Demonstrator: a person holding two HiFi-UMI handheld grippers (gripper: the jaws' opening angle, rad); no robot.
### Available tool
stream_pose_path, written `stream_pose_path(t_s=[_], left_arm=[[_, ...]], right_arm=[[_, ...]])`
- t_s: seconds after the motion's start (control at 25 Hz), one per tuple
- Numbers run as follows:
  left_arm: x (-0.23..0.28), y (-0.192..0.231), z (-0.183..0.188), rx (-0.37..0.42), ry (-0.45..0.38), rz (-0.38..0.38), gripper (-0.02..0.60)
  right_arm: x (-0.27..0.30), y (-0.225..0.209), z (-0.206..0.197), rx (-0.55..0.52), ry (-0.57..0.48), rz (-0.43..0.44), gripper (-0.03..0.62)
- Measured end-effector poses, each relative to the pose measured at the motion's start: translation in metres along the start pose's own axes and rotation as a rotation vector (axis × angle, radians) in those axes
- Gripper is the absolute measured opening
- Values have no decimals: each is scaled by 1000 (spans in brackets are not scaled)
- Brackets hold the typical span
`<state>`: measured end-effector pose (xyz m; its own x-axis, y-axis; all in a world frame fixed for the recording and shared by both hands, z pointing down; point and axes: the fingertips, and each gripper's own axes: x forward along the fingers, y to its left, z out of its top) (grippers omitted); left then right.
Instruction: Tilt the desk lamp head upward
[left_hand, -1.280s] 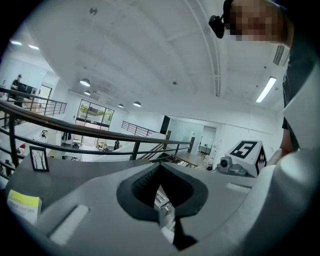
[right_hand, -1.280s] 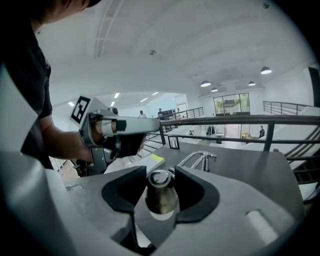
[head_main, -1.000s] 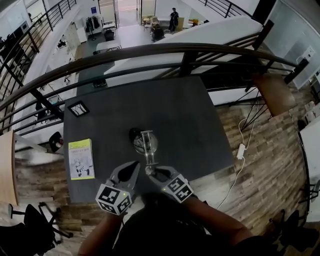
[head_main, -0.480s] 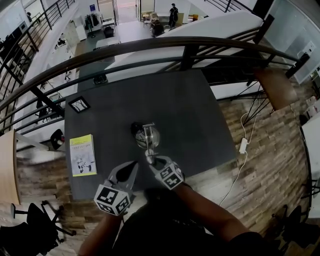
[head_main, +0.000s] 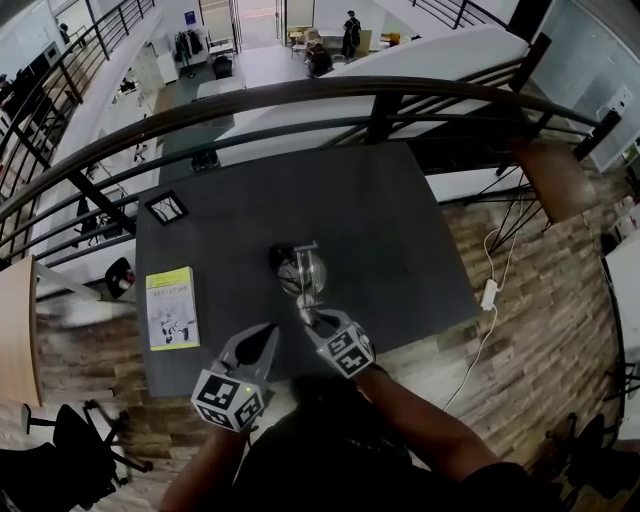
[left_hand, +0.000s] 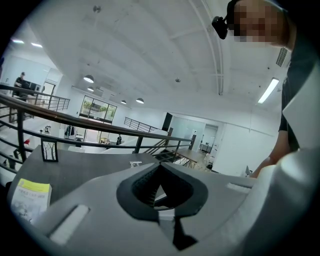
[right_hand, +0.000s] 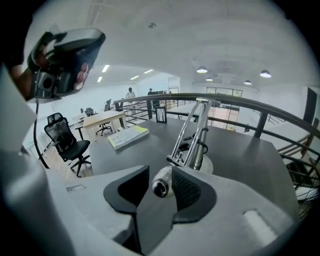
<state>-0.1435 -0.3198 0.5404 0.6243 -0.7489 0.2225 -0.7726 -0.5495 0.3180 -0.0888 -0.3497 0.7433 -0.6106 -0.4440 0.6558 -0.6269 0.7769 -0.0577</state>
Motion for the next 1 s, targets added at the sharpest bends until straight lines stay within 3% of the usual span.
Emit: stream_pose_path(t_s=[0.2, 0.48, 0.6, 0.8, 1.0], left_arm=[[-2, -4, 14, 6, -42, -17, 2], [6, -32, 41, 47, -117, -50, 2], [7, -54, 49, 80, -140, -50, 2], [11, -84, 49, 96, -161, -1, 2], [9, -131, 39, 88, -187, 58, 2]], right_arm=[[-46, 10, 44, 18, -135, -6, 115], [-153, 6, 117, 35, -420, -52, 5], [-193, 9, 137, 44, -495, -30, 4], [-236, 10, 147, -1, -556, 19, 3], [-267, 20, 128, -62, -568, 81, 3]])
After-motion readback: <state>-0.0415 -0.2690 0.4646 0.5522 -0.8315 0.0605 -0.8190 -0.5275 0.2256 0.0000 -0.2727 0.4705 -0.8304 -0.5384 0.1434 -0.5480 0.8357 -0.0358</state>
